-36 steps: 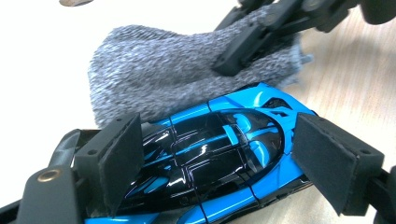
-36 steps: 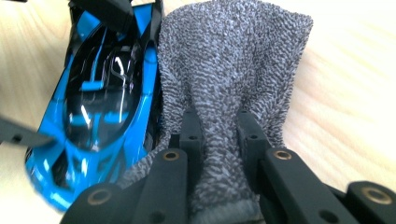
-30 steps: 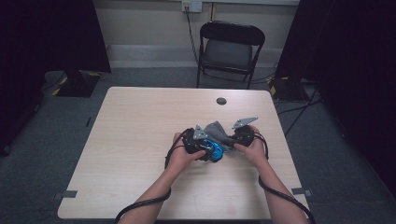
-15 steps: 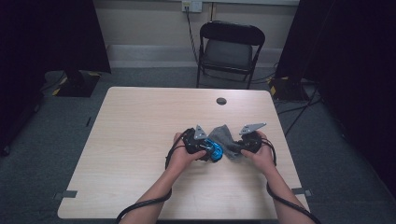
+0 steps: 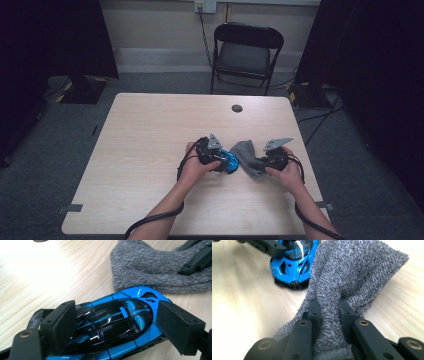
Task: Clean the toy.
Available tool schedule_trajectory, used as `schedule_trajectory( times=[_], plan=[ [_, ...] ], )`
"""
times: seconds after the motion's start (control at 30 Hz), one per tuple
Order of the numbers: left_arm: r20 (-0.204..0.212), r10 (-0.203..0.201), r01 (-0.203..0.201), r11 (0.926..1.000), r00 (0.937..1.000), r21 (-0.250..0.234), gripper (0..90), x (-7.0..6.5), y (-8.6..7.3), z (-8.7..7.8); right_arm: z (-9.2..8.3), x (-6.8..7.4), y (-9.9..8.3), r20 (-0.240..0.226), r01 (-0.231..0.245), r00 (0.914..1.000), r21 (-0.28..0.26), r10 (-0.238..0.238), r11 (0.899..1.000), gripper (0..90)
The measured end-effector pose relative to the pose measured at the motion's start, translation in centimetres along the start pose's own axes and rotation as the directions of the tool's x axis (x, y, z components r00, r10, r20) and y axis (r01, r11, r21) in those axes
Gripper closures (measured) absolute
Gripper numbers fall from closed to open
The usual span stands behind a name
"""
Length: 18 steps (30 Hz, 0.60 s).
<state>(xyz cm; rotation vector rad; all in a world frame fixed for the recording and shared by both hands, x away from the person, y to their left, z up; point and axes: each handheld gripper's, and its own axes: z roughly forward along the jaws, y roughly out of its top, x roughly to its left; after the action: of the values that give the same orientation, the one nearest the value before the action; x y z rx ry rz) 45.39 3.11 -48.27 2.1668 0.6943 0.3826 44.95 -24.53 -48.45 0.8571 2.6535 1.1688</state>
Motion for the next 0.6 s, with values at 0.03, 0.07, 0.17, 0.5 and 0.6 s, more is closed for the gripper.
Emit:
schedule_trajectory(
  times=[0.03, 0.07, 0.17, 0.5, 0.6],
  plan=[
    [0.001, -0.001, 0.001, 1.0000, 1.0000, 0.000, 16.5, 0.0, 0.0, 0.0, -0.2, 0.1, -0.1, -0.002, 0.000, 1.0000, 0.004, 0.000, 1.000, 76.5],
    [0.001, -0.002, 0.002, 1.0000, 1.0000, 0.000, 16.5, 0.0, 0.0, 0.0, -0.4, 0.1, -0.2, 0.000, 0.001, 1.0000, 0.006, -0.001, 1.000, 76.5],
    [0.000, 0.000, 0.000, 1.0000, 1.0000, -0.001, 16.5, 0.1, 0.0, 0.0, -1.0, 0.2, -0.8, 0.001, -0.012, 0.9999, 0.007, 0.012, 1.000, 76.4],
    [-0.010, -0.007, 0.007, 1.0000, 0.9999, -0.001, 16.4, 0.2, -0.1, 0.0, -3.6, 0.9, -2.6, -0.011, -0.049, 0.9987, -0.015, 0.049, 0.999, 76.3],
    [-0.008, -0.010, 0.010, 1.0000, 0.9999, -0.002, 16.4, 0.2, -0.1, 0.0, -4.4, 0.8, -2.6, 0.007, -0.063, 0.9980, -0.036, 0.063, 0.997, 76.3]
  ],
)
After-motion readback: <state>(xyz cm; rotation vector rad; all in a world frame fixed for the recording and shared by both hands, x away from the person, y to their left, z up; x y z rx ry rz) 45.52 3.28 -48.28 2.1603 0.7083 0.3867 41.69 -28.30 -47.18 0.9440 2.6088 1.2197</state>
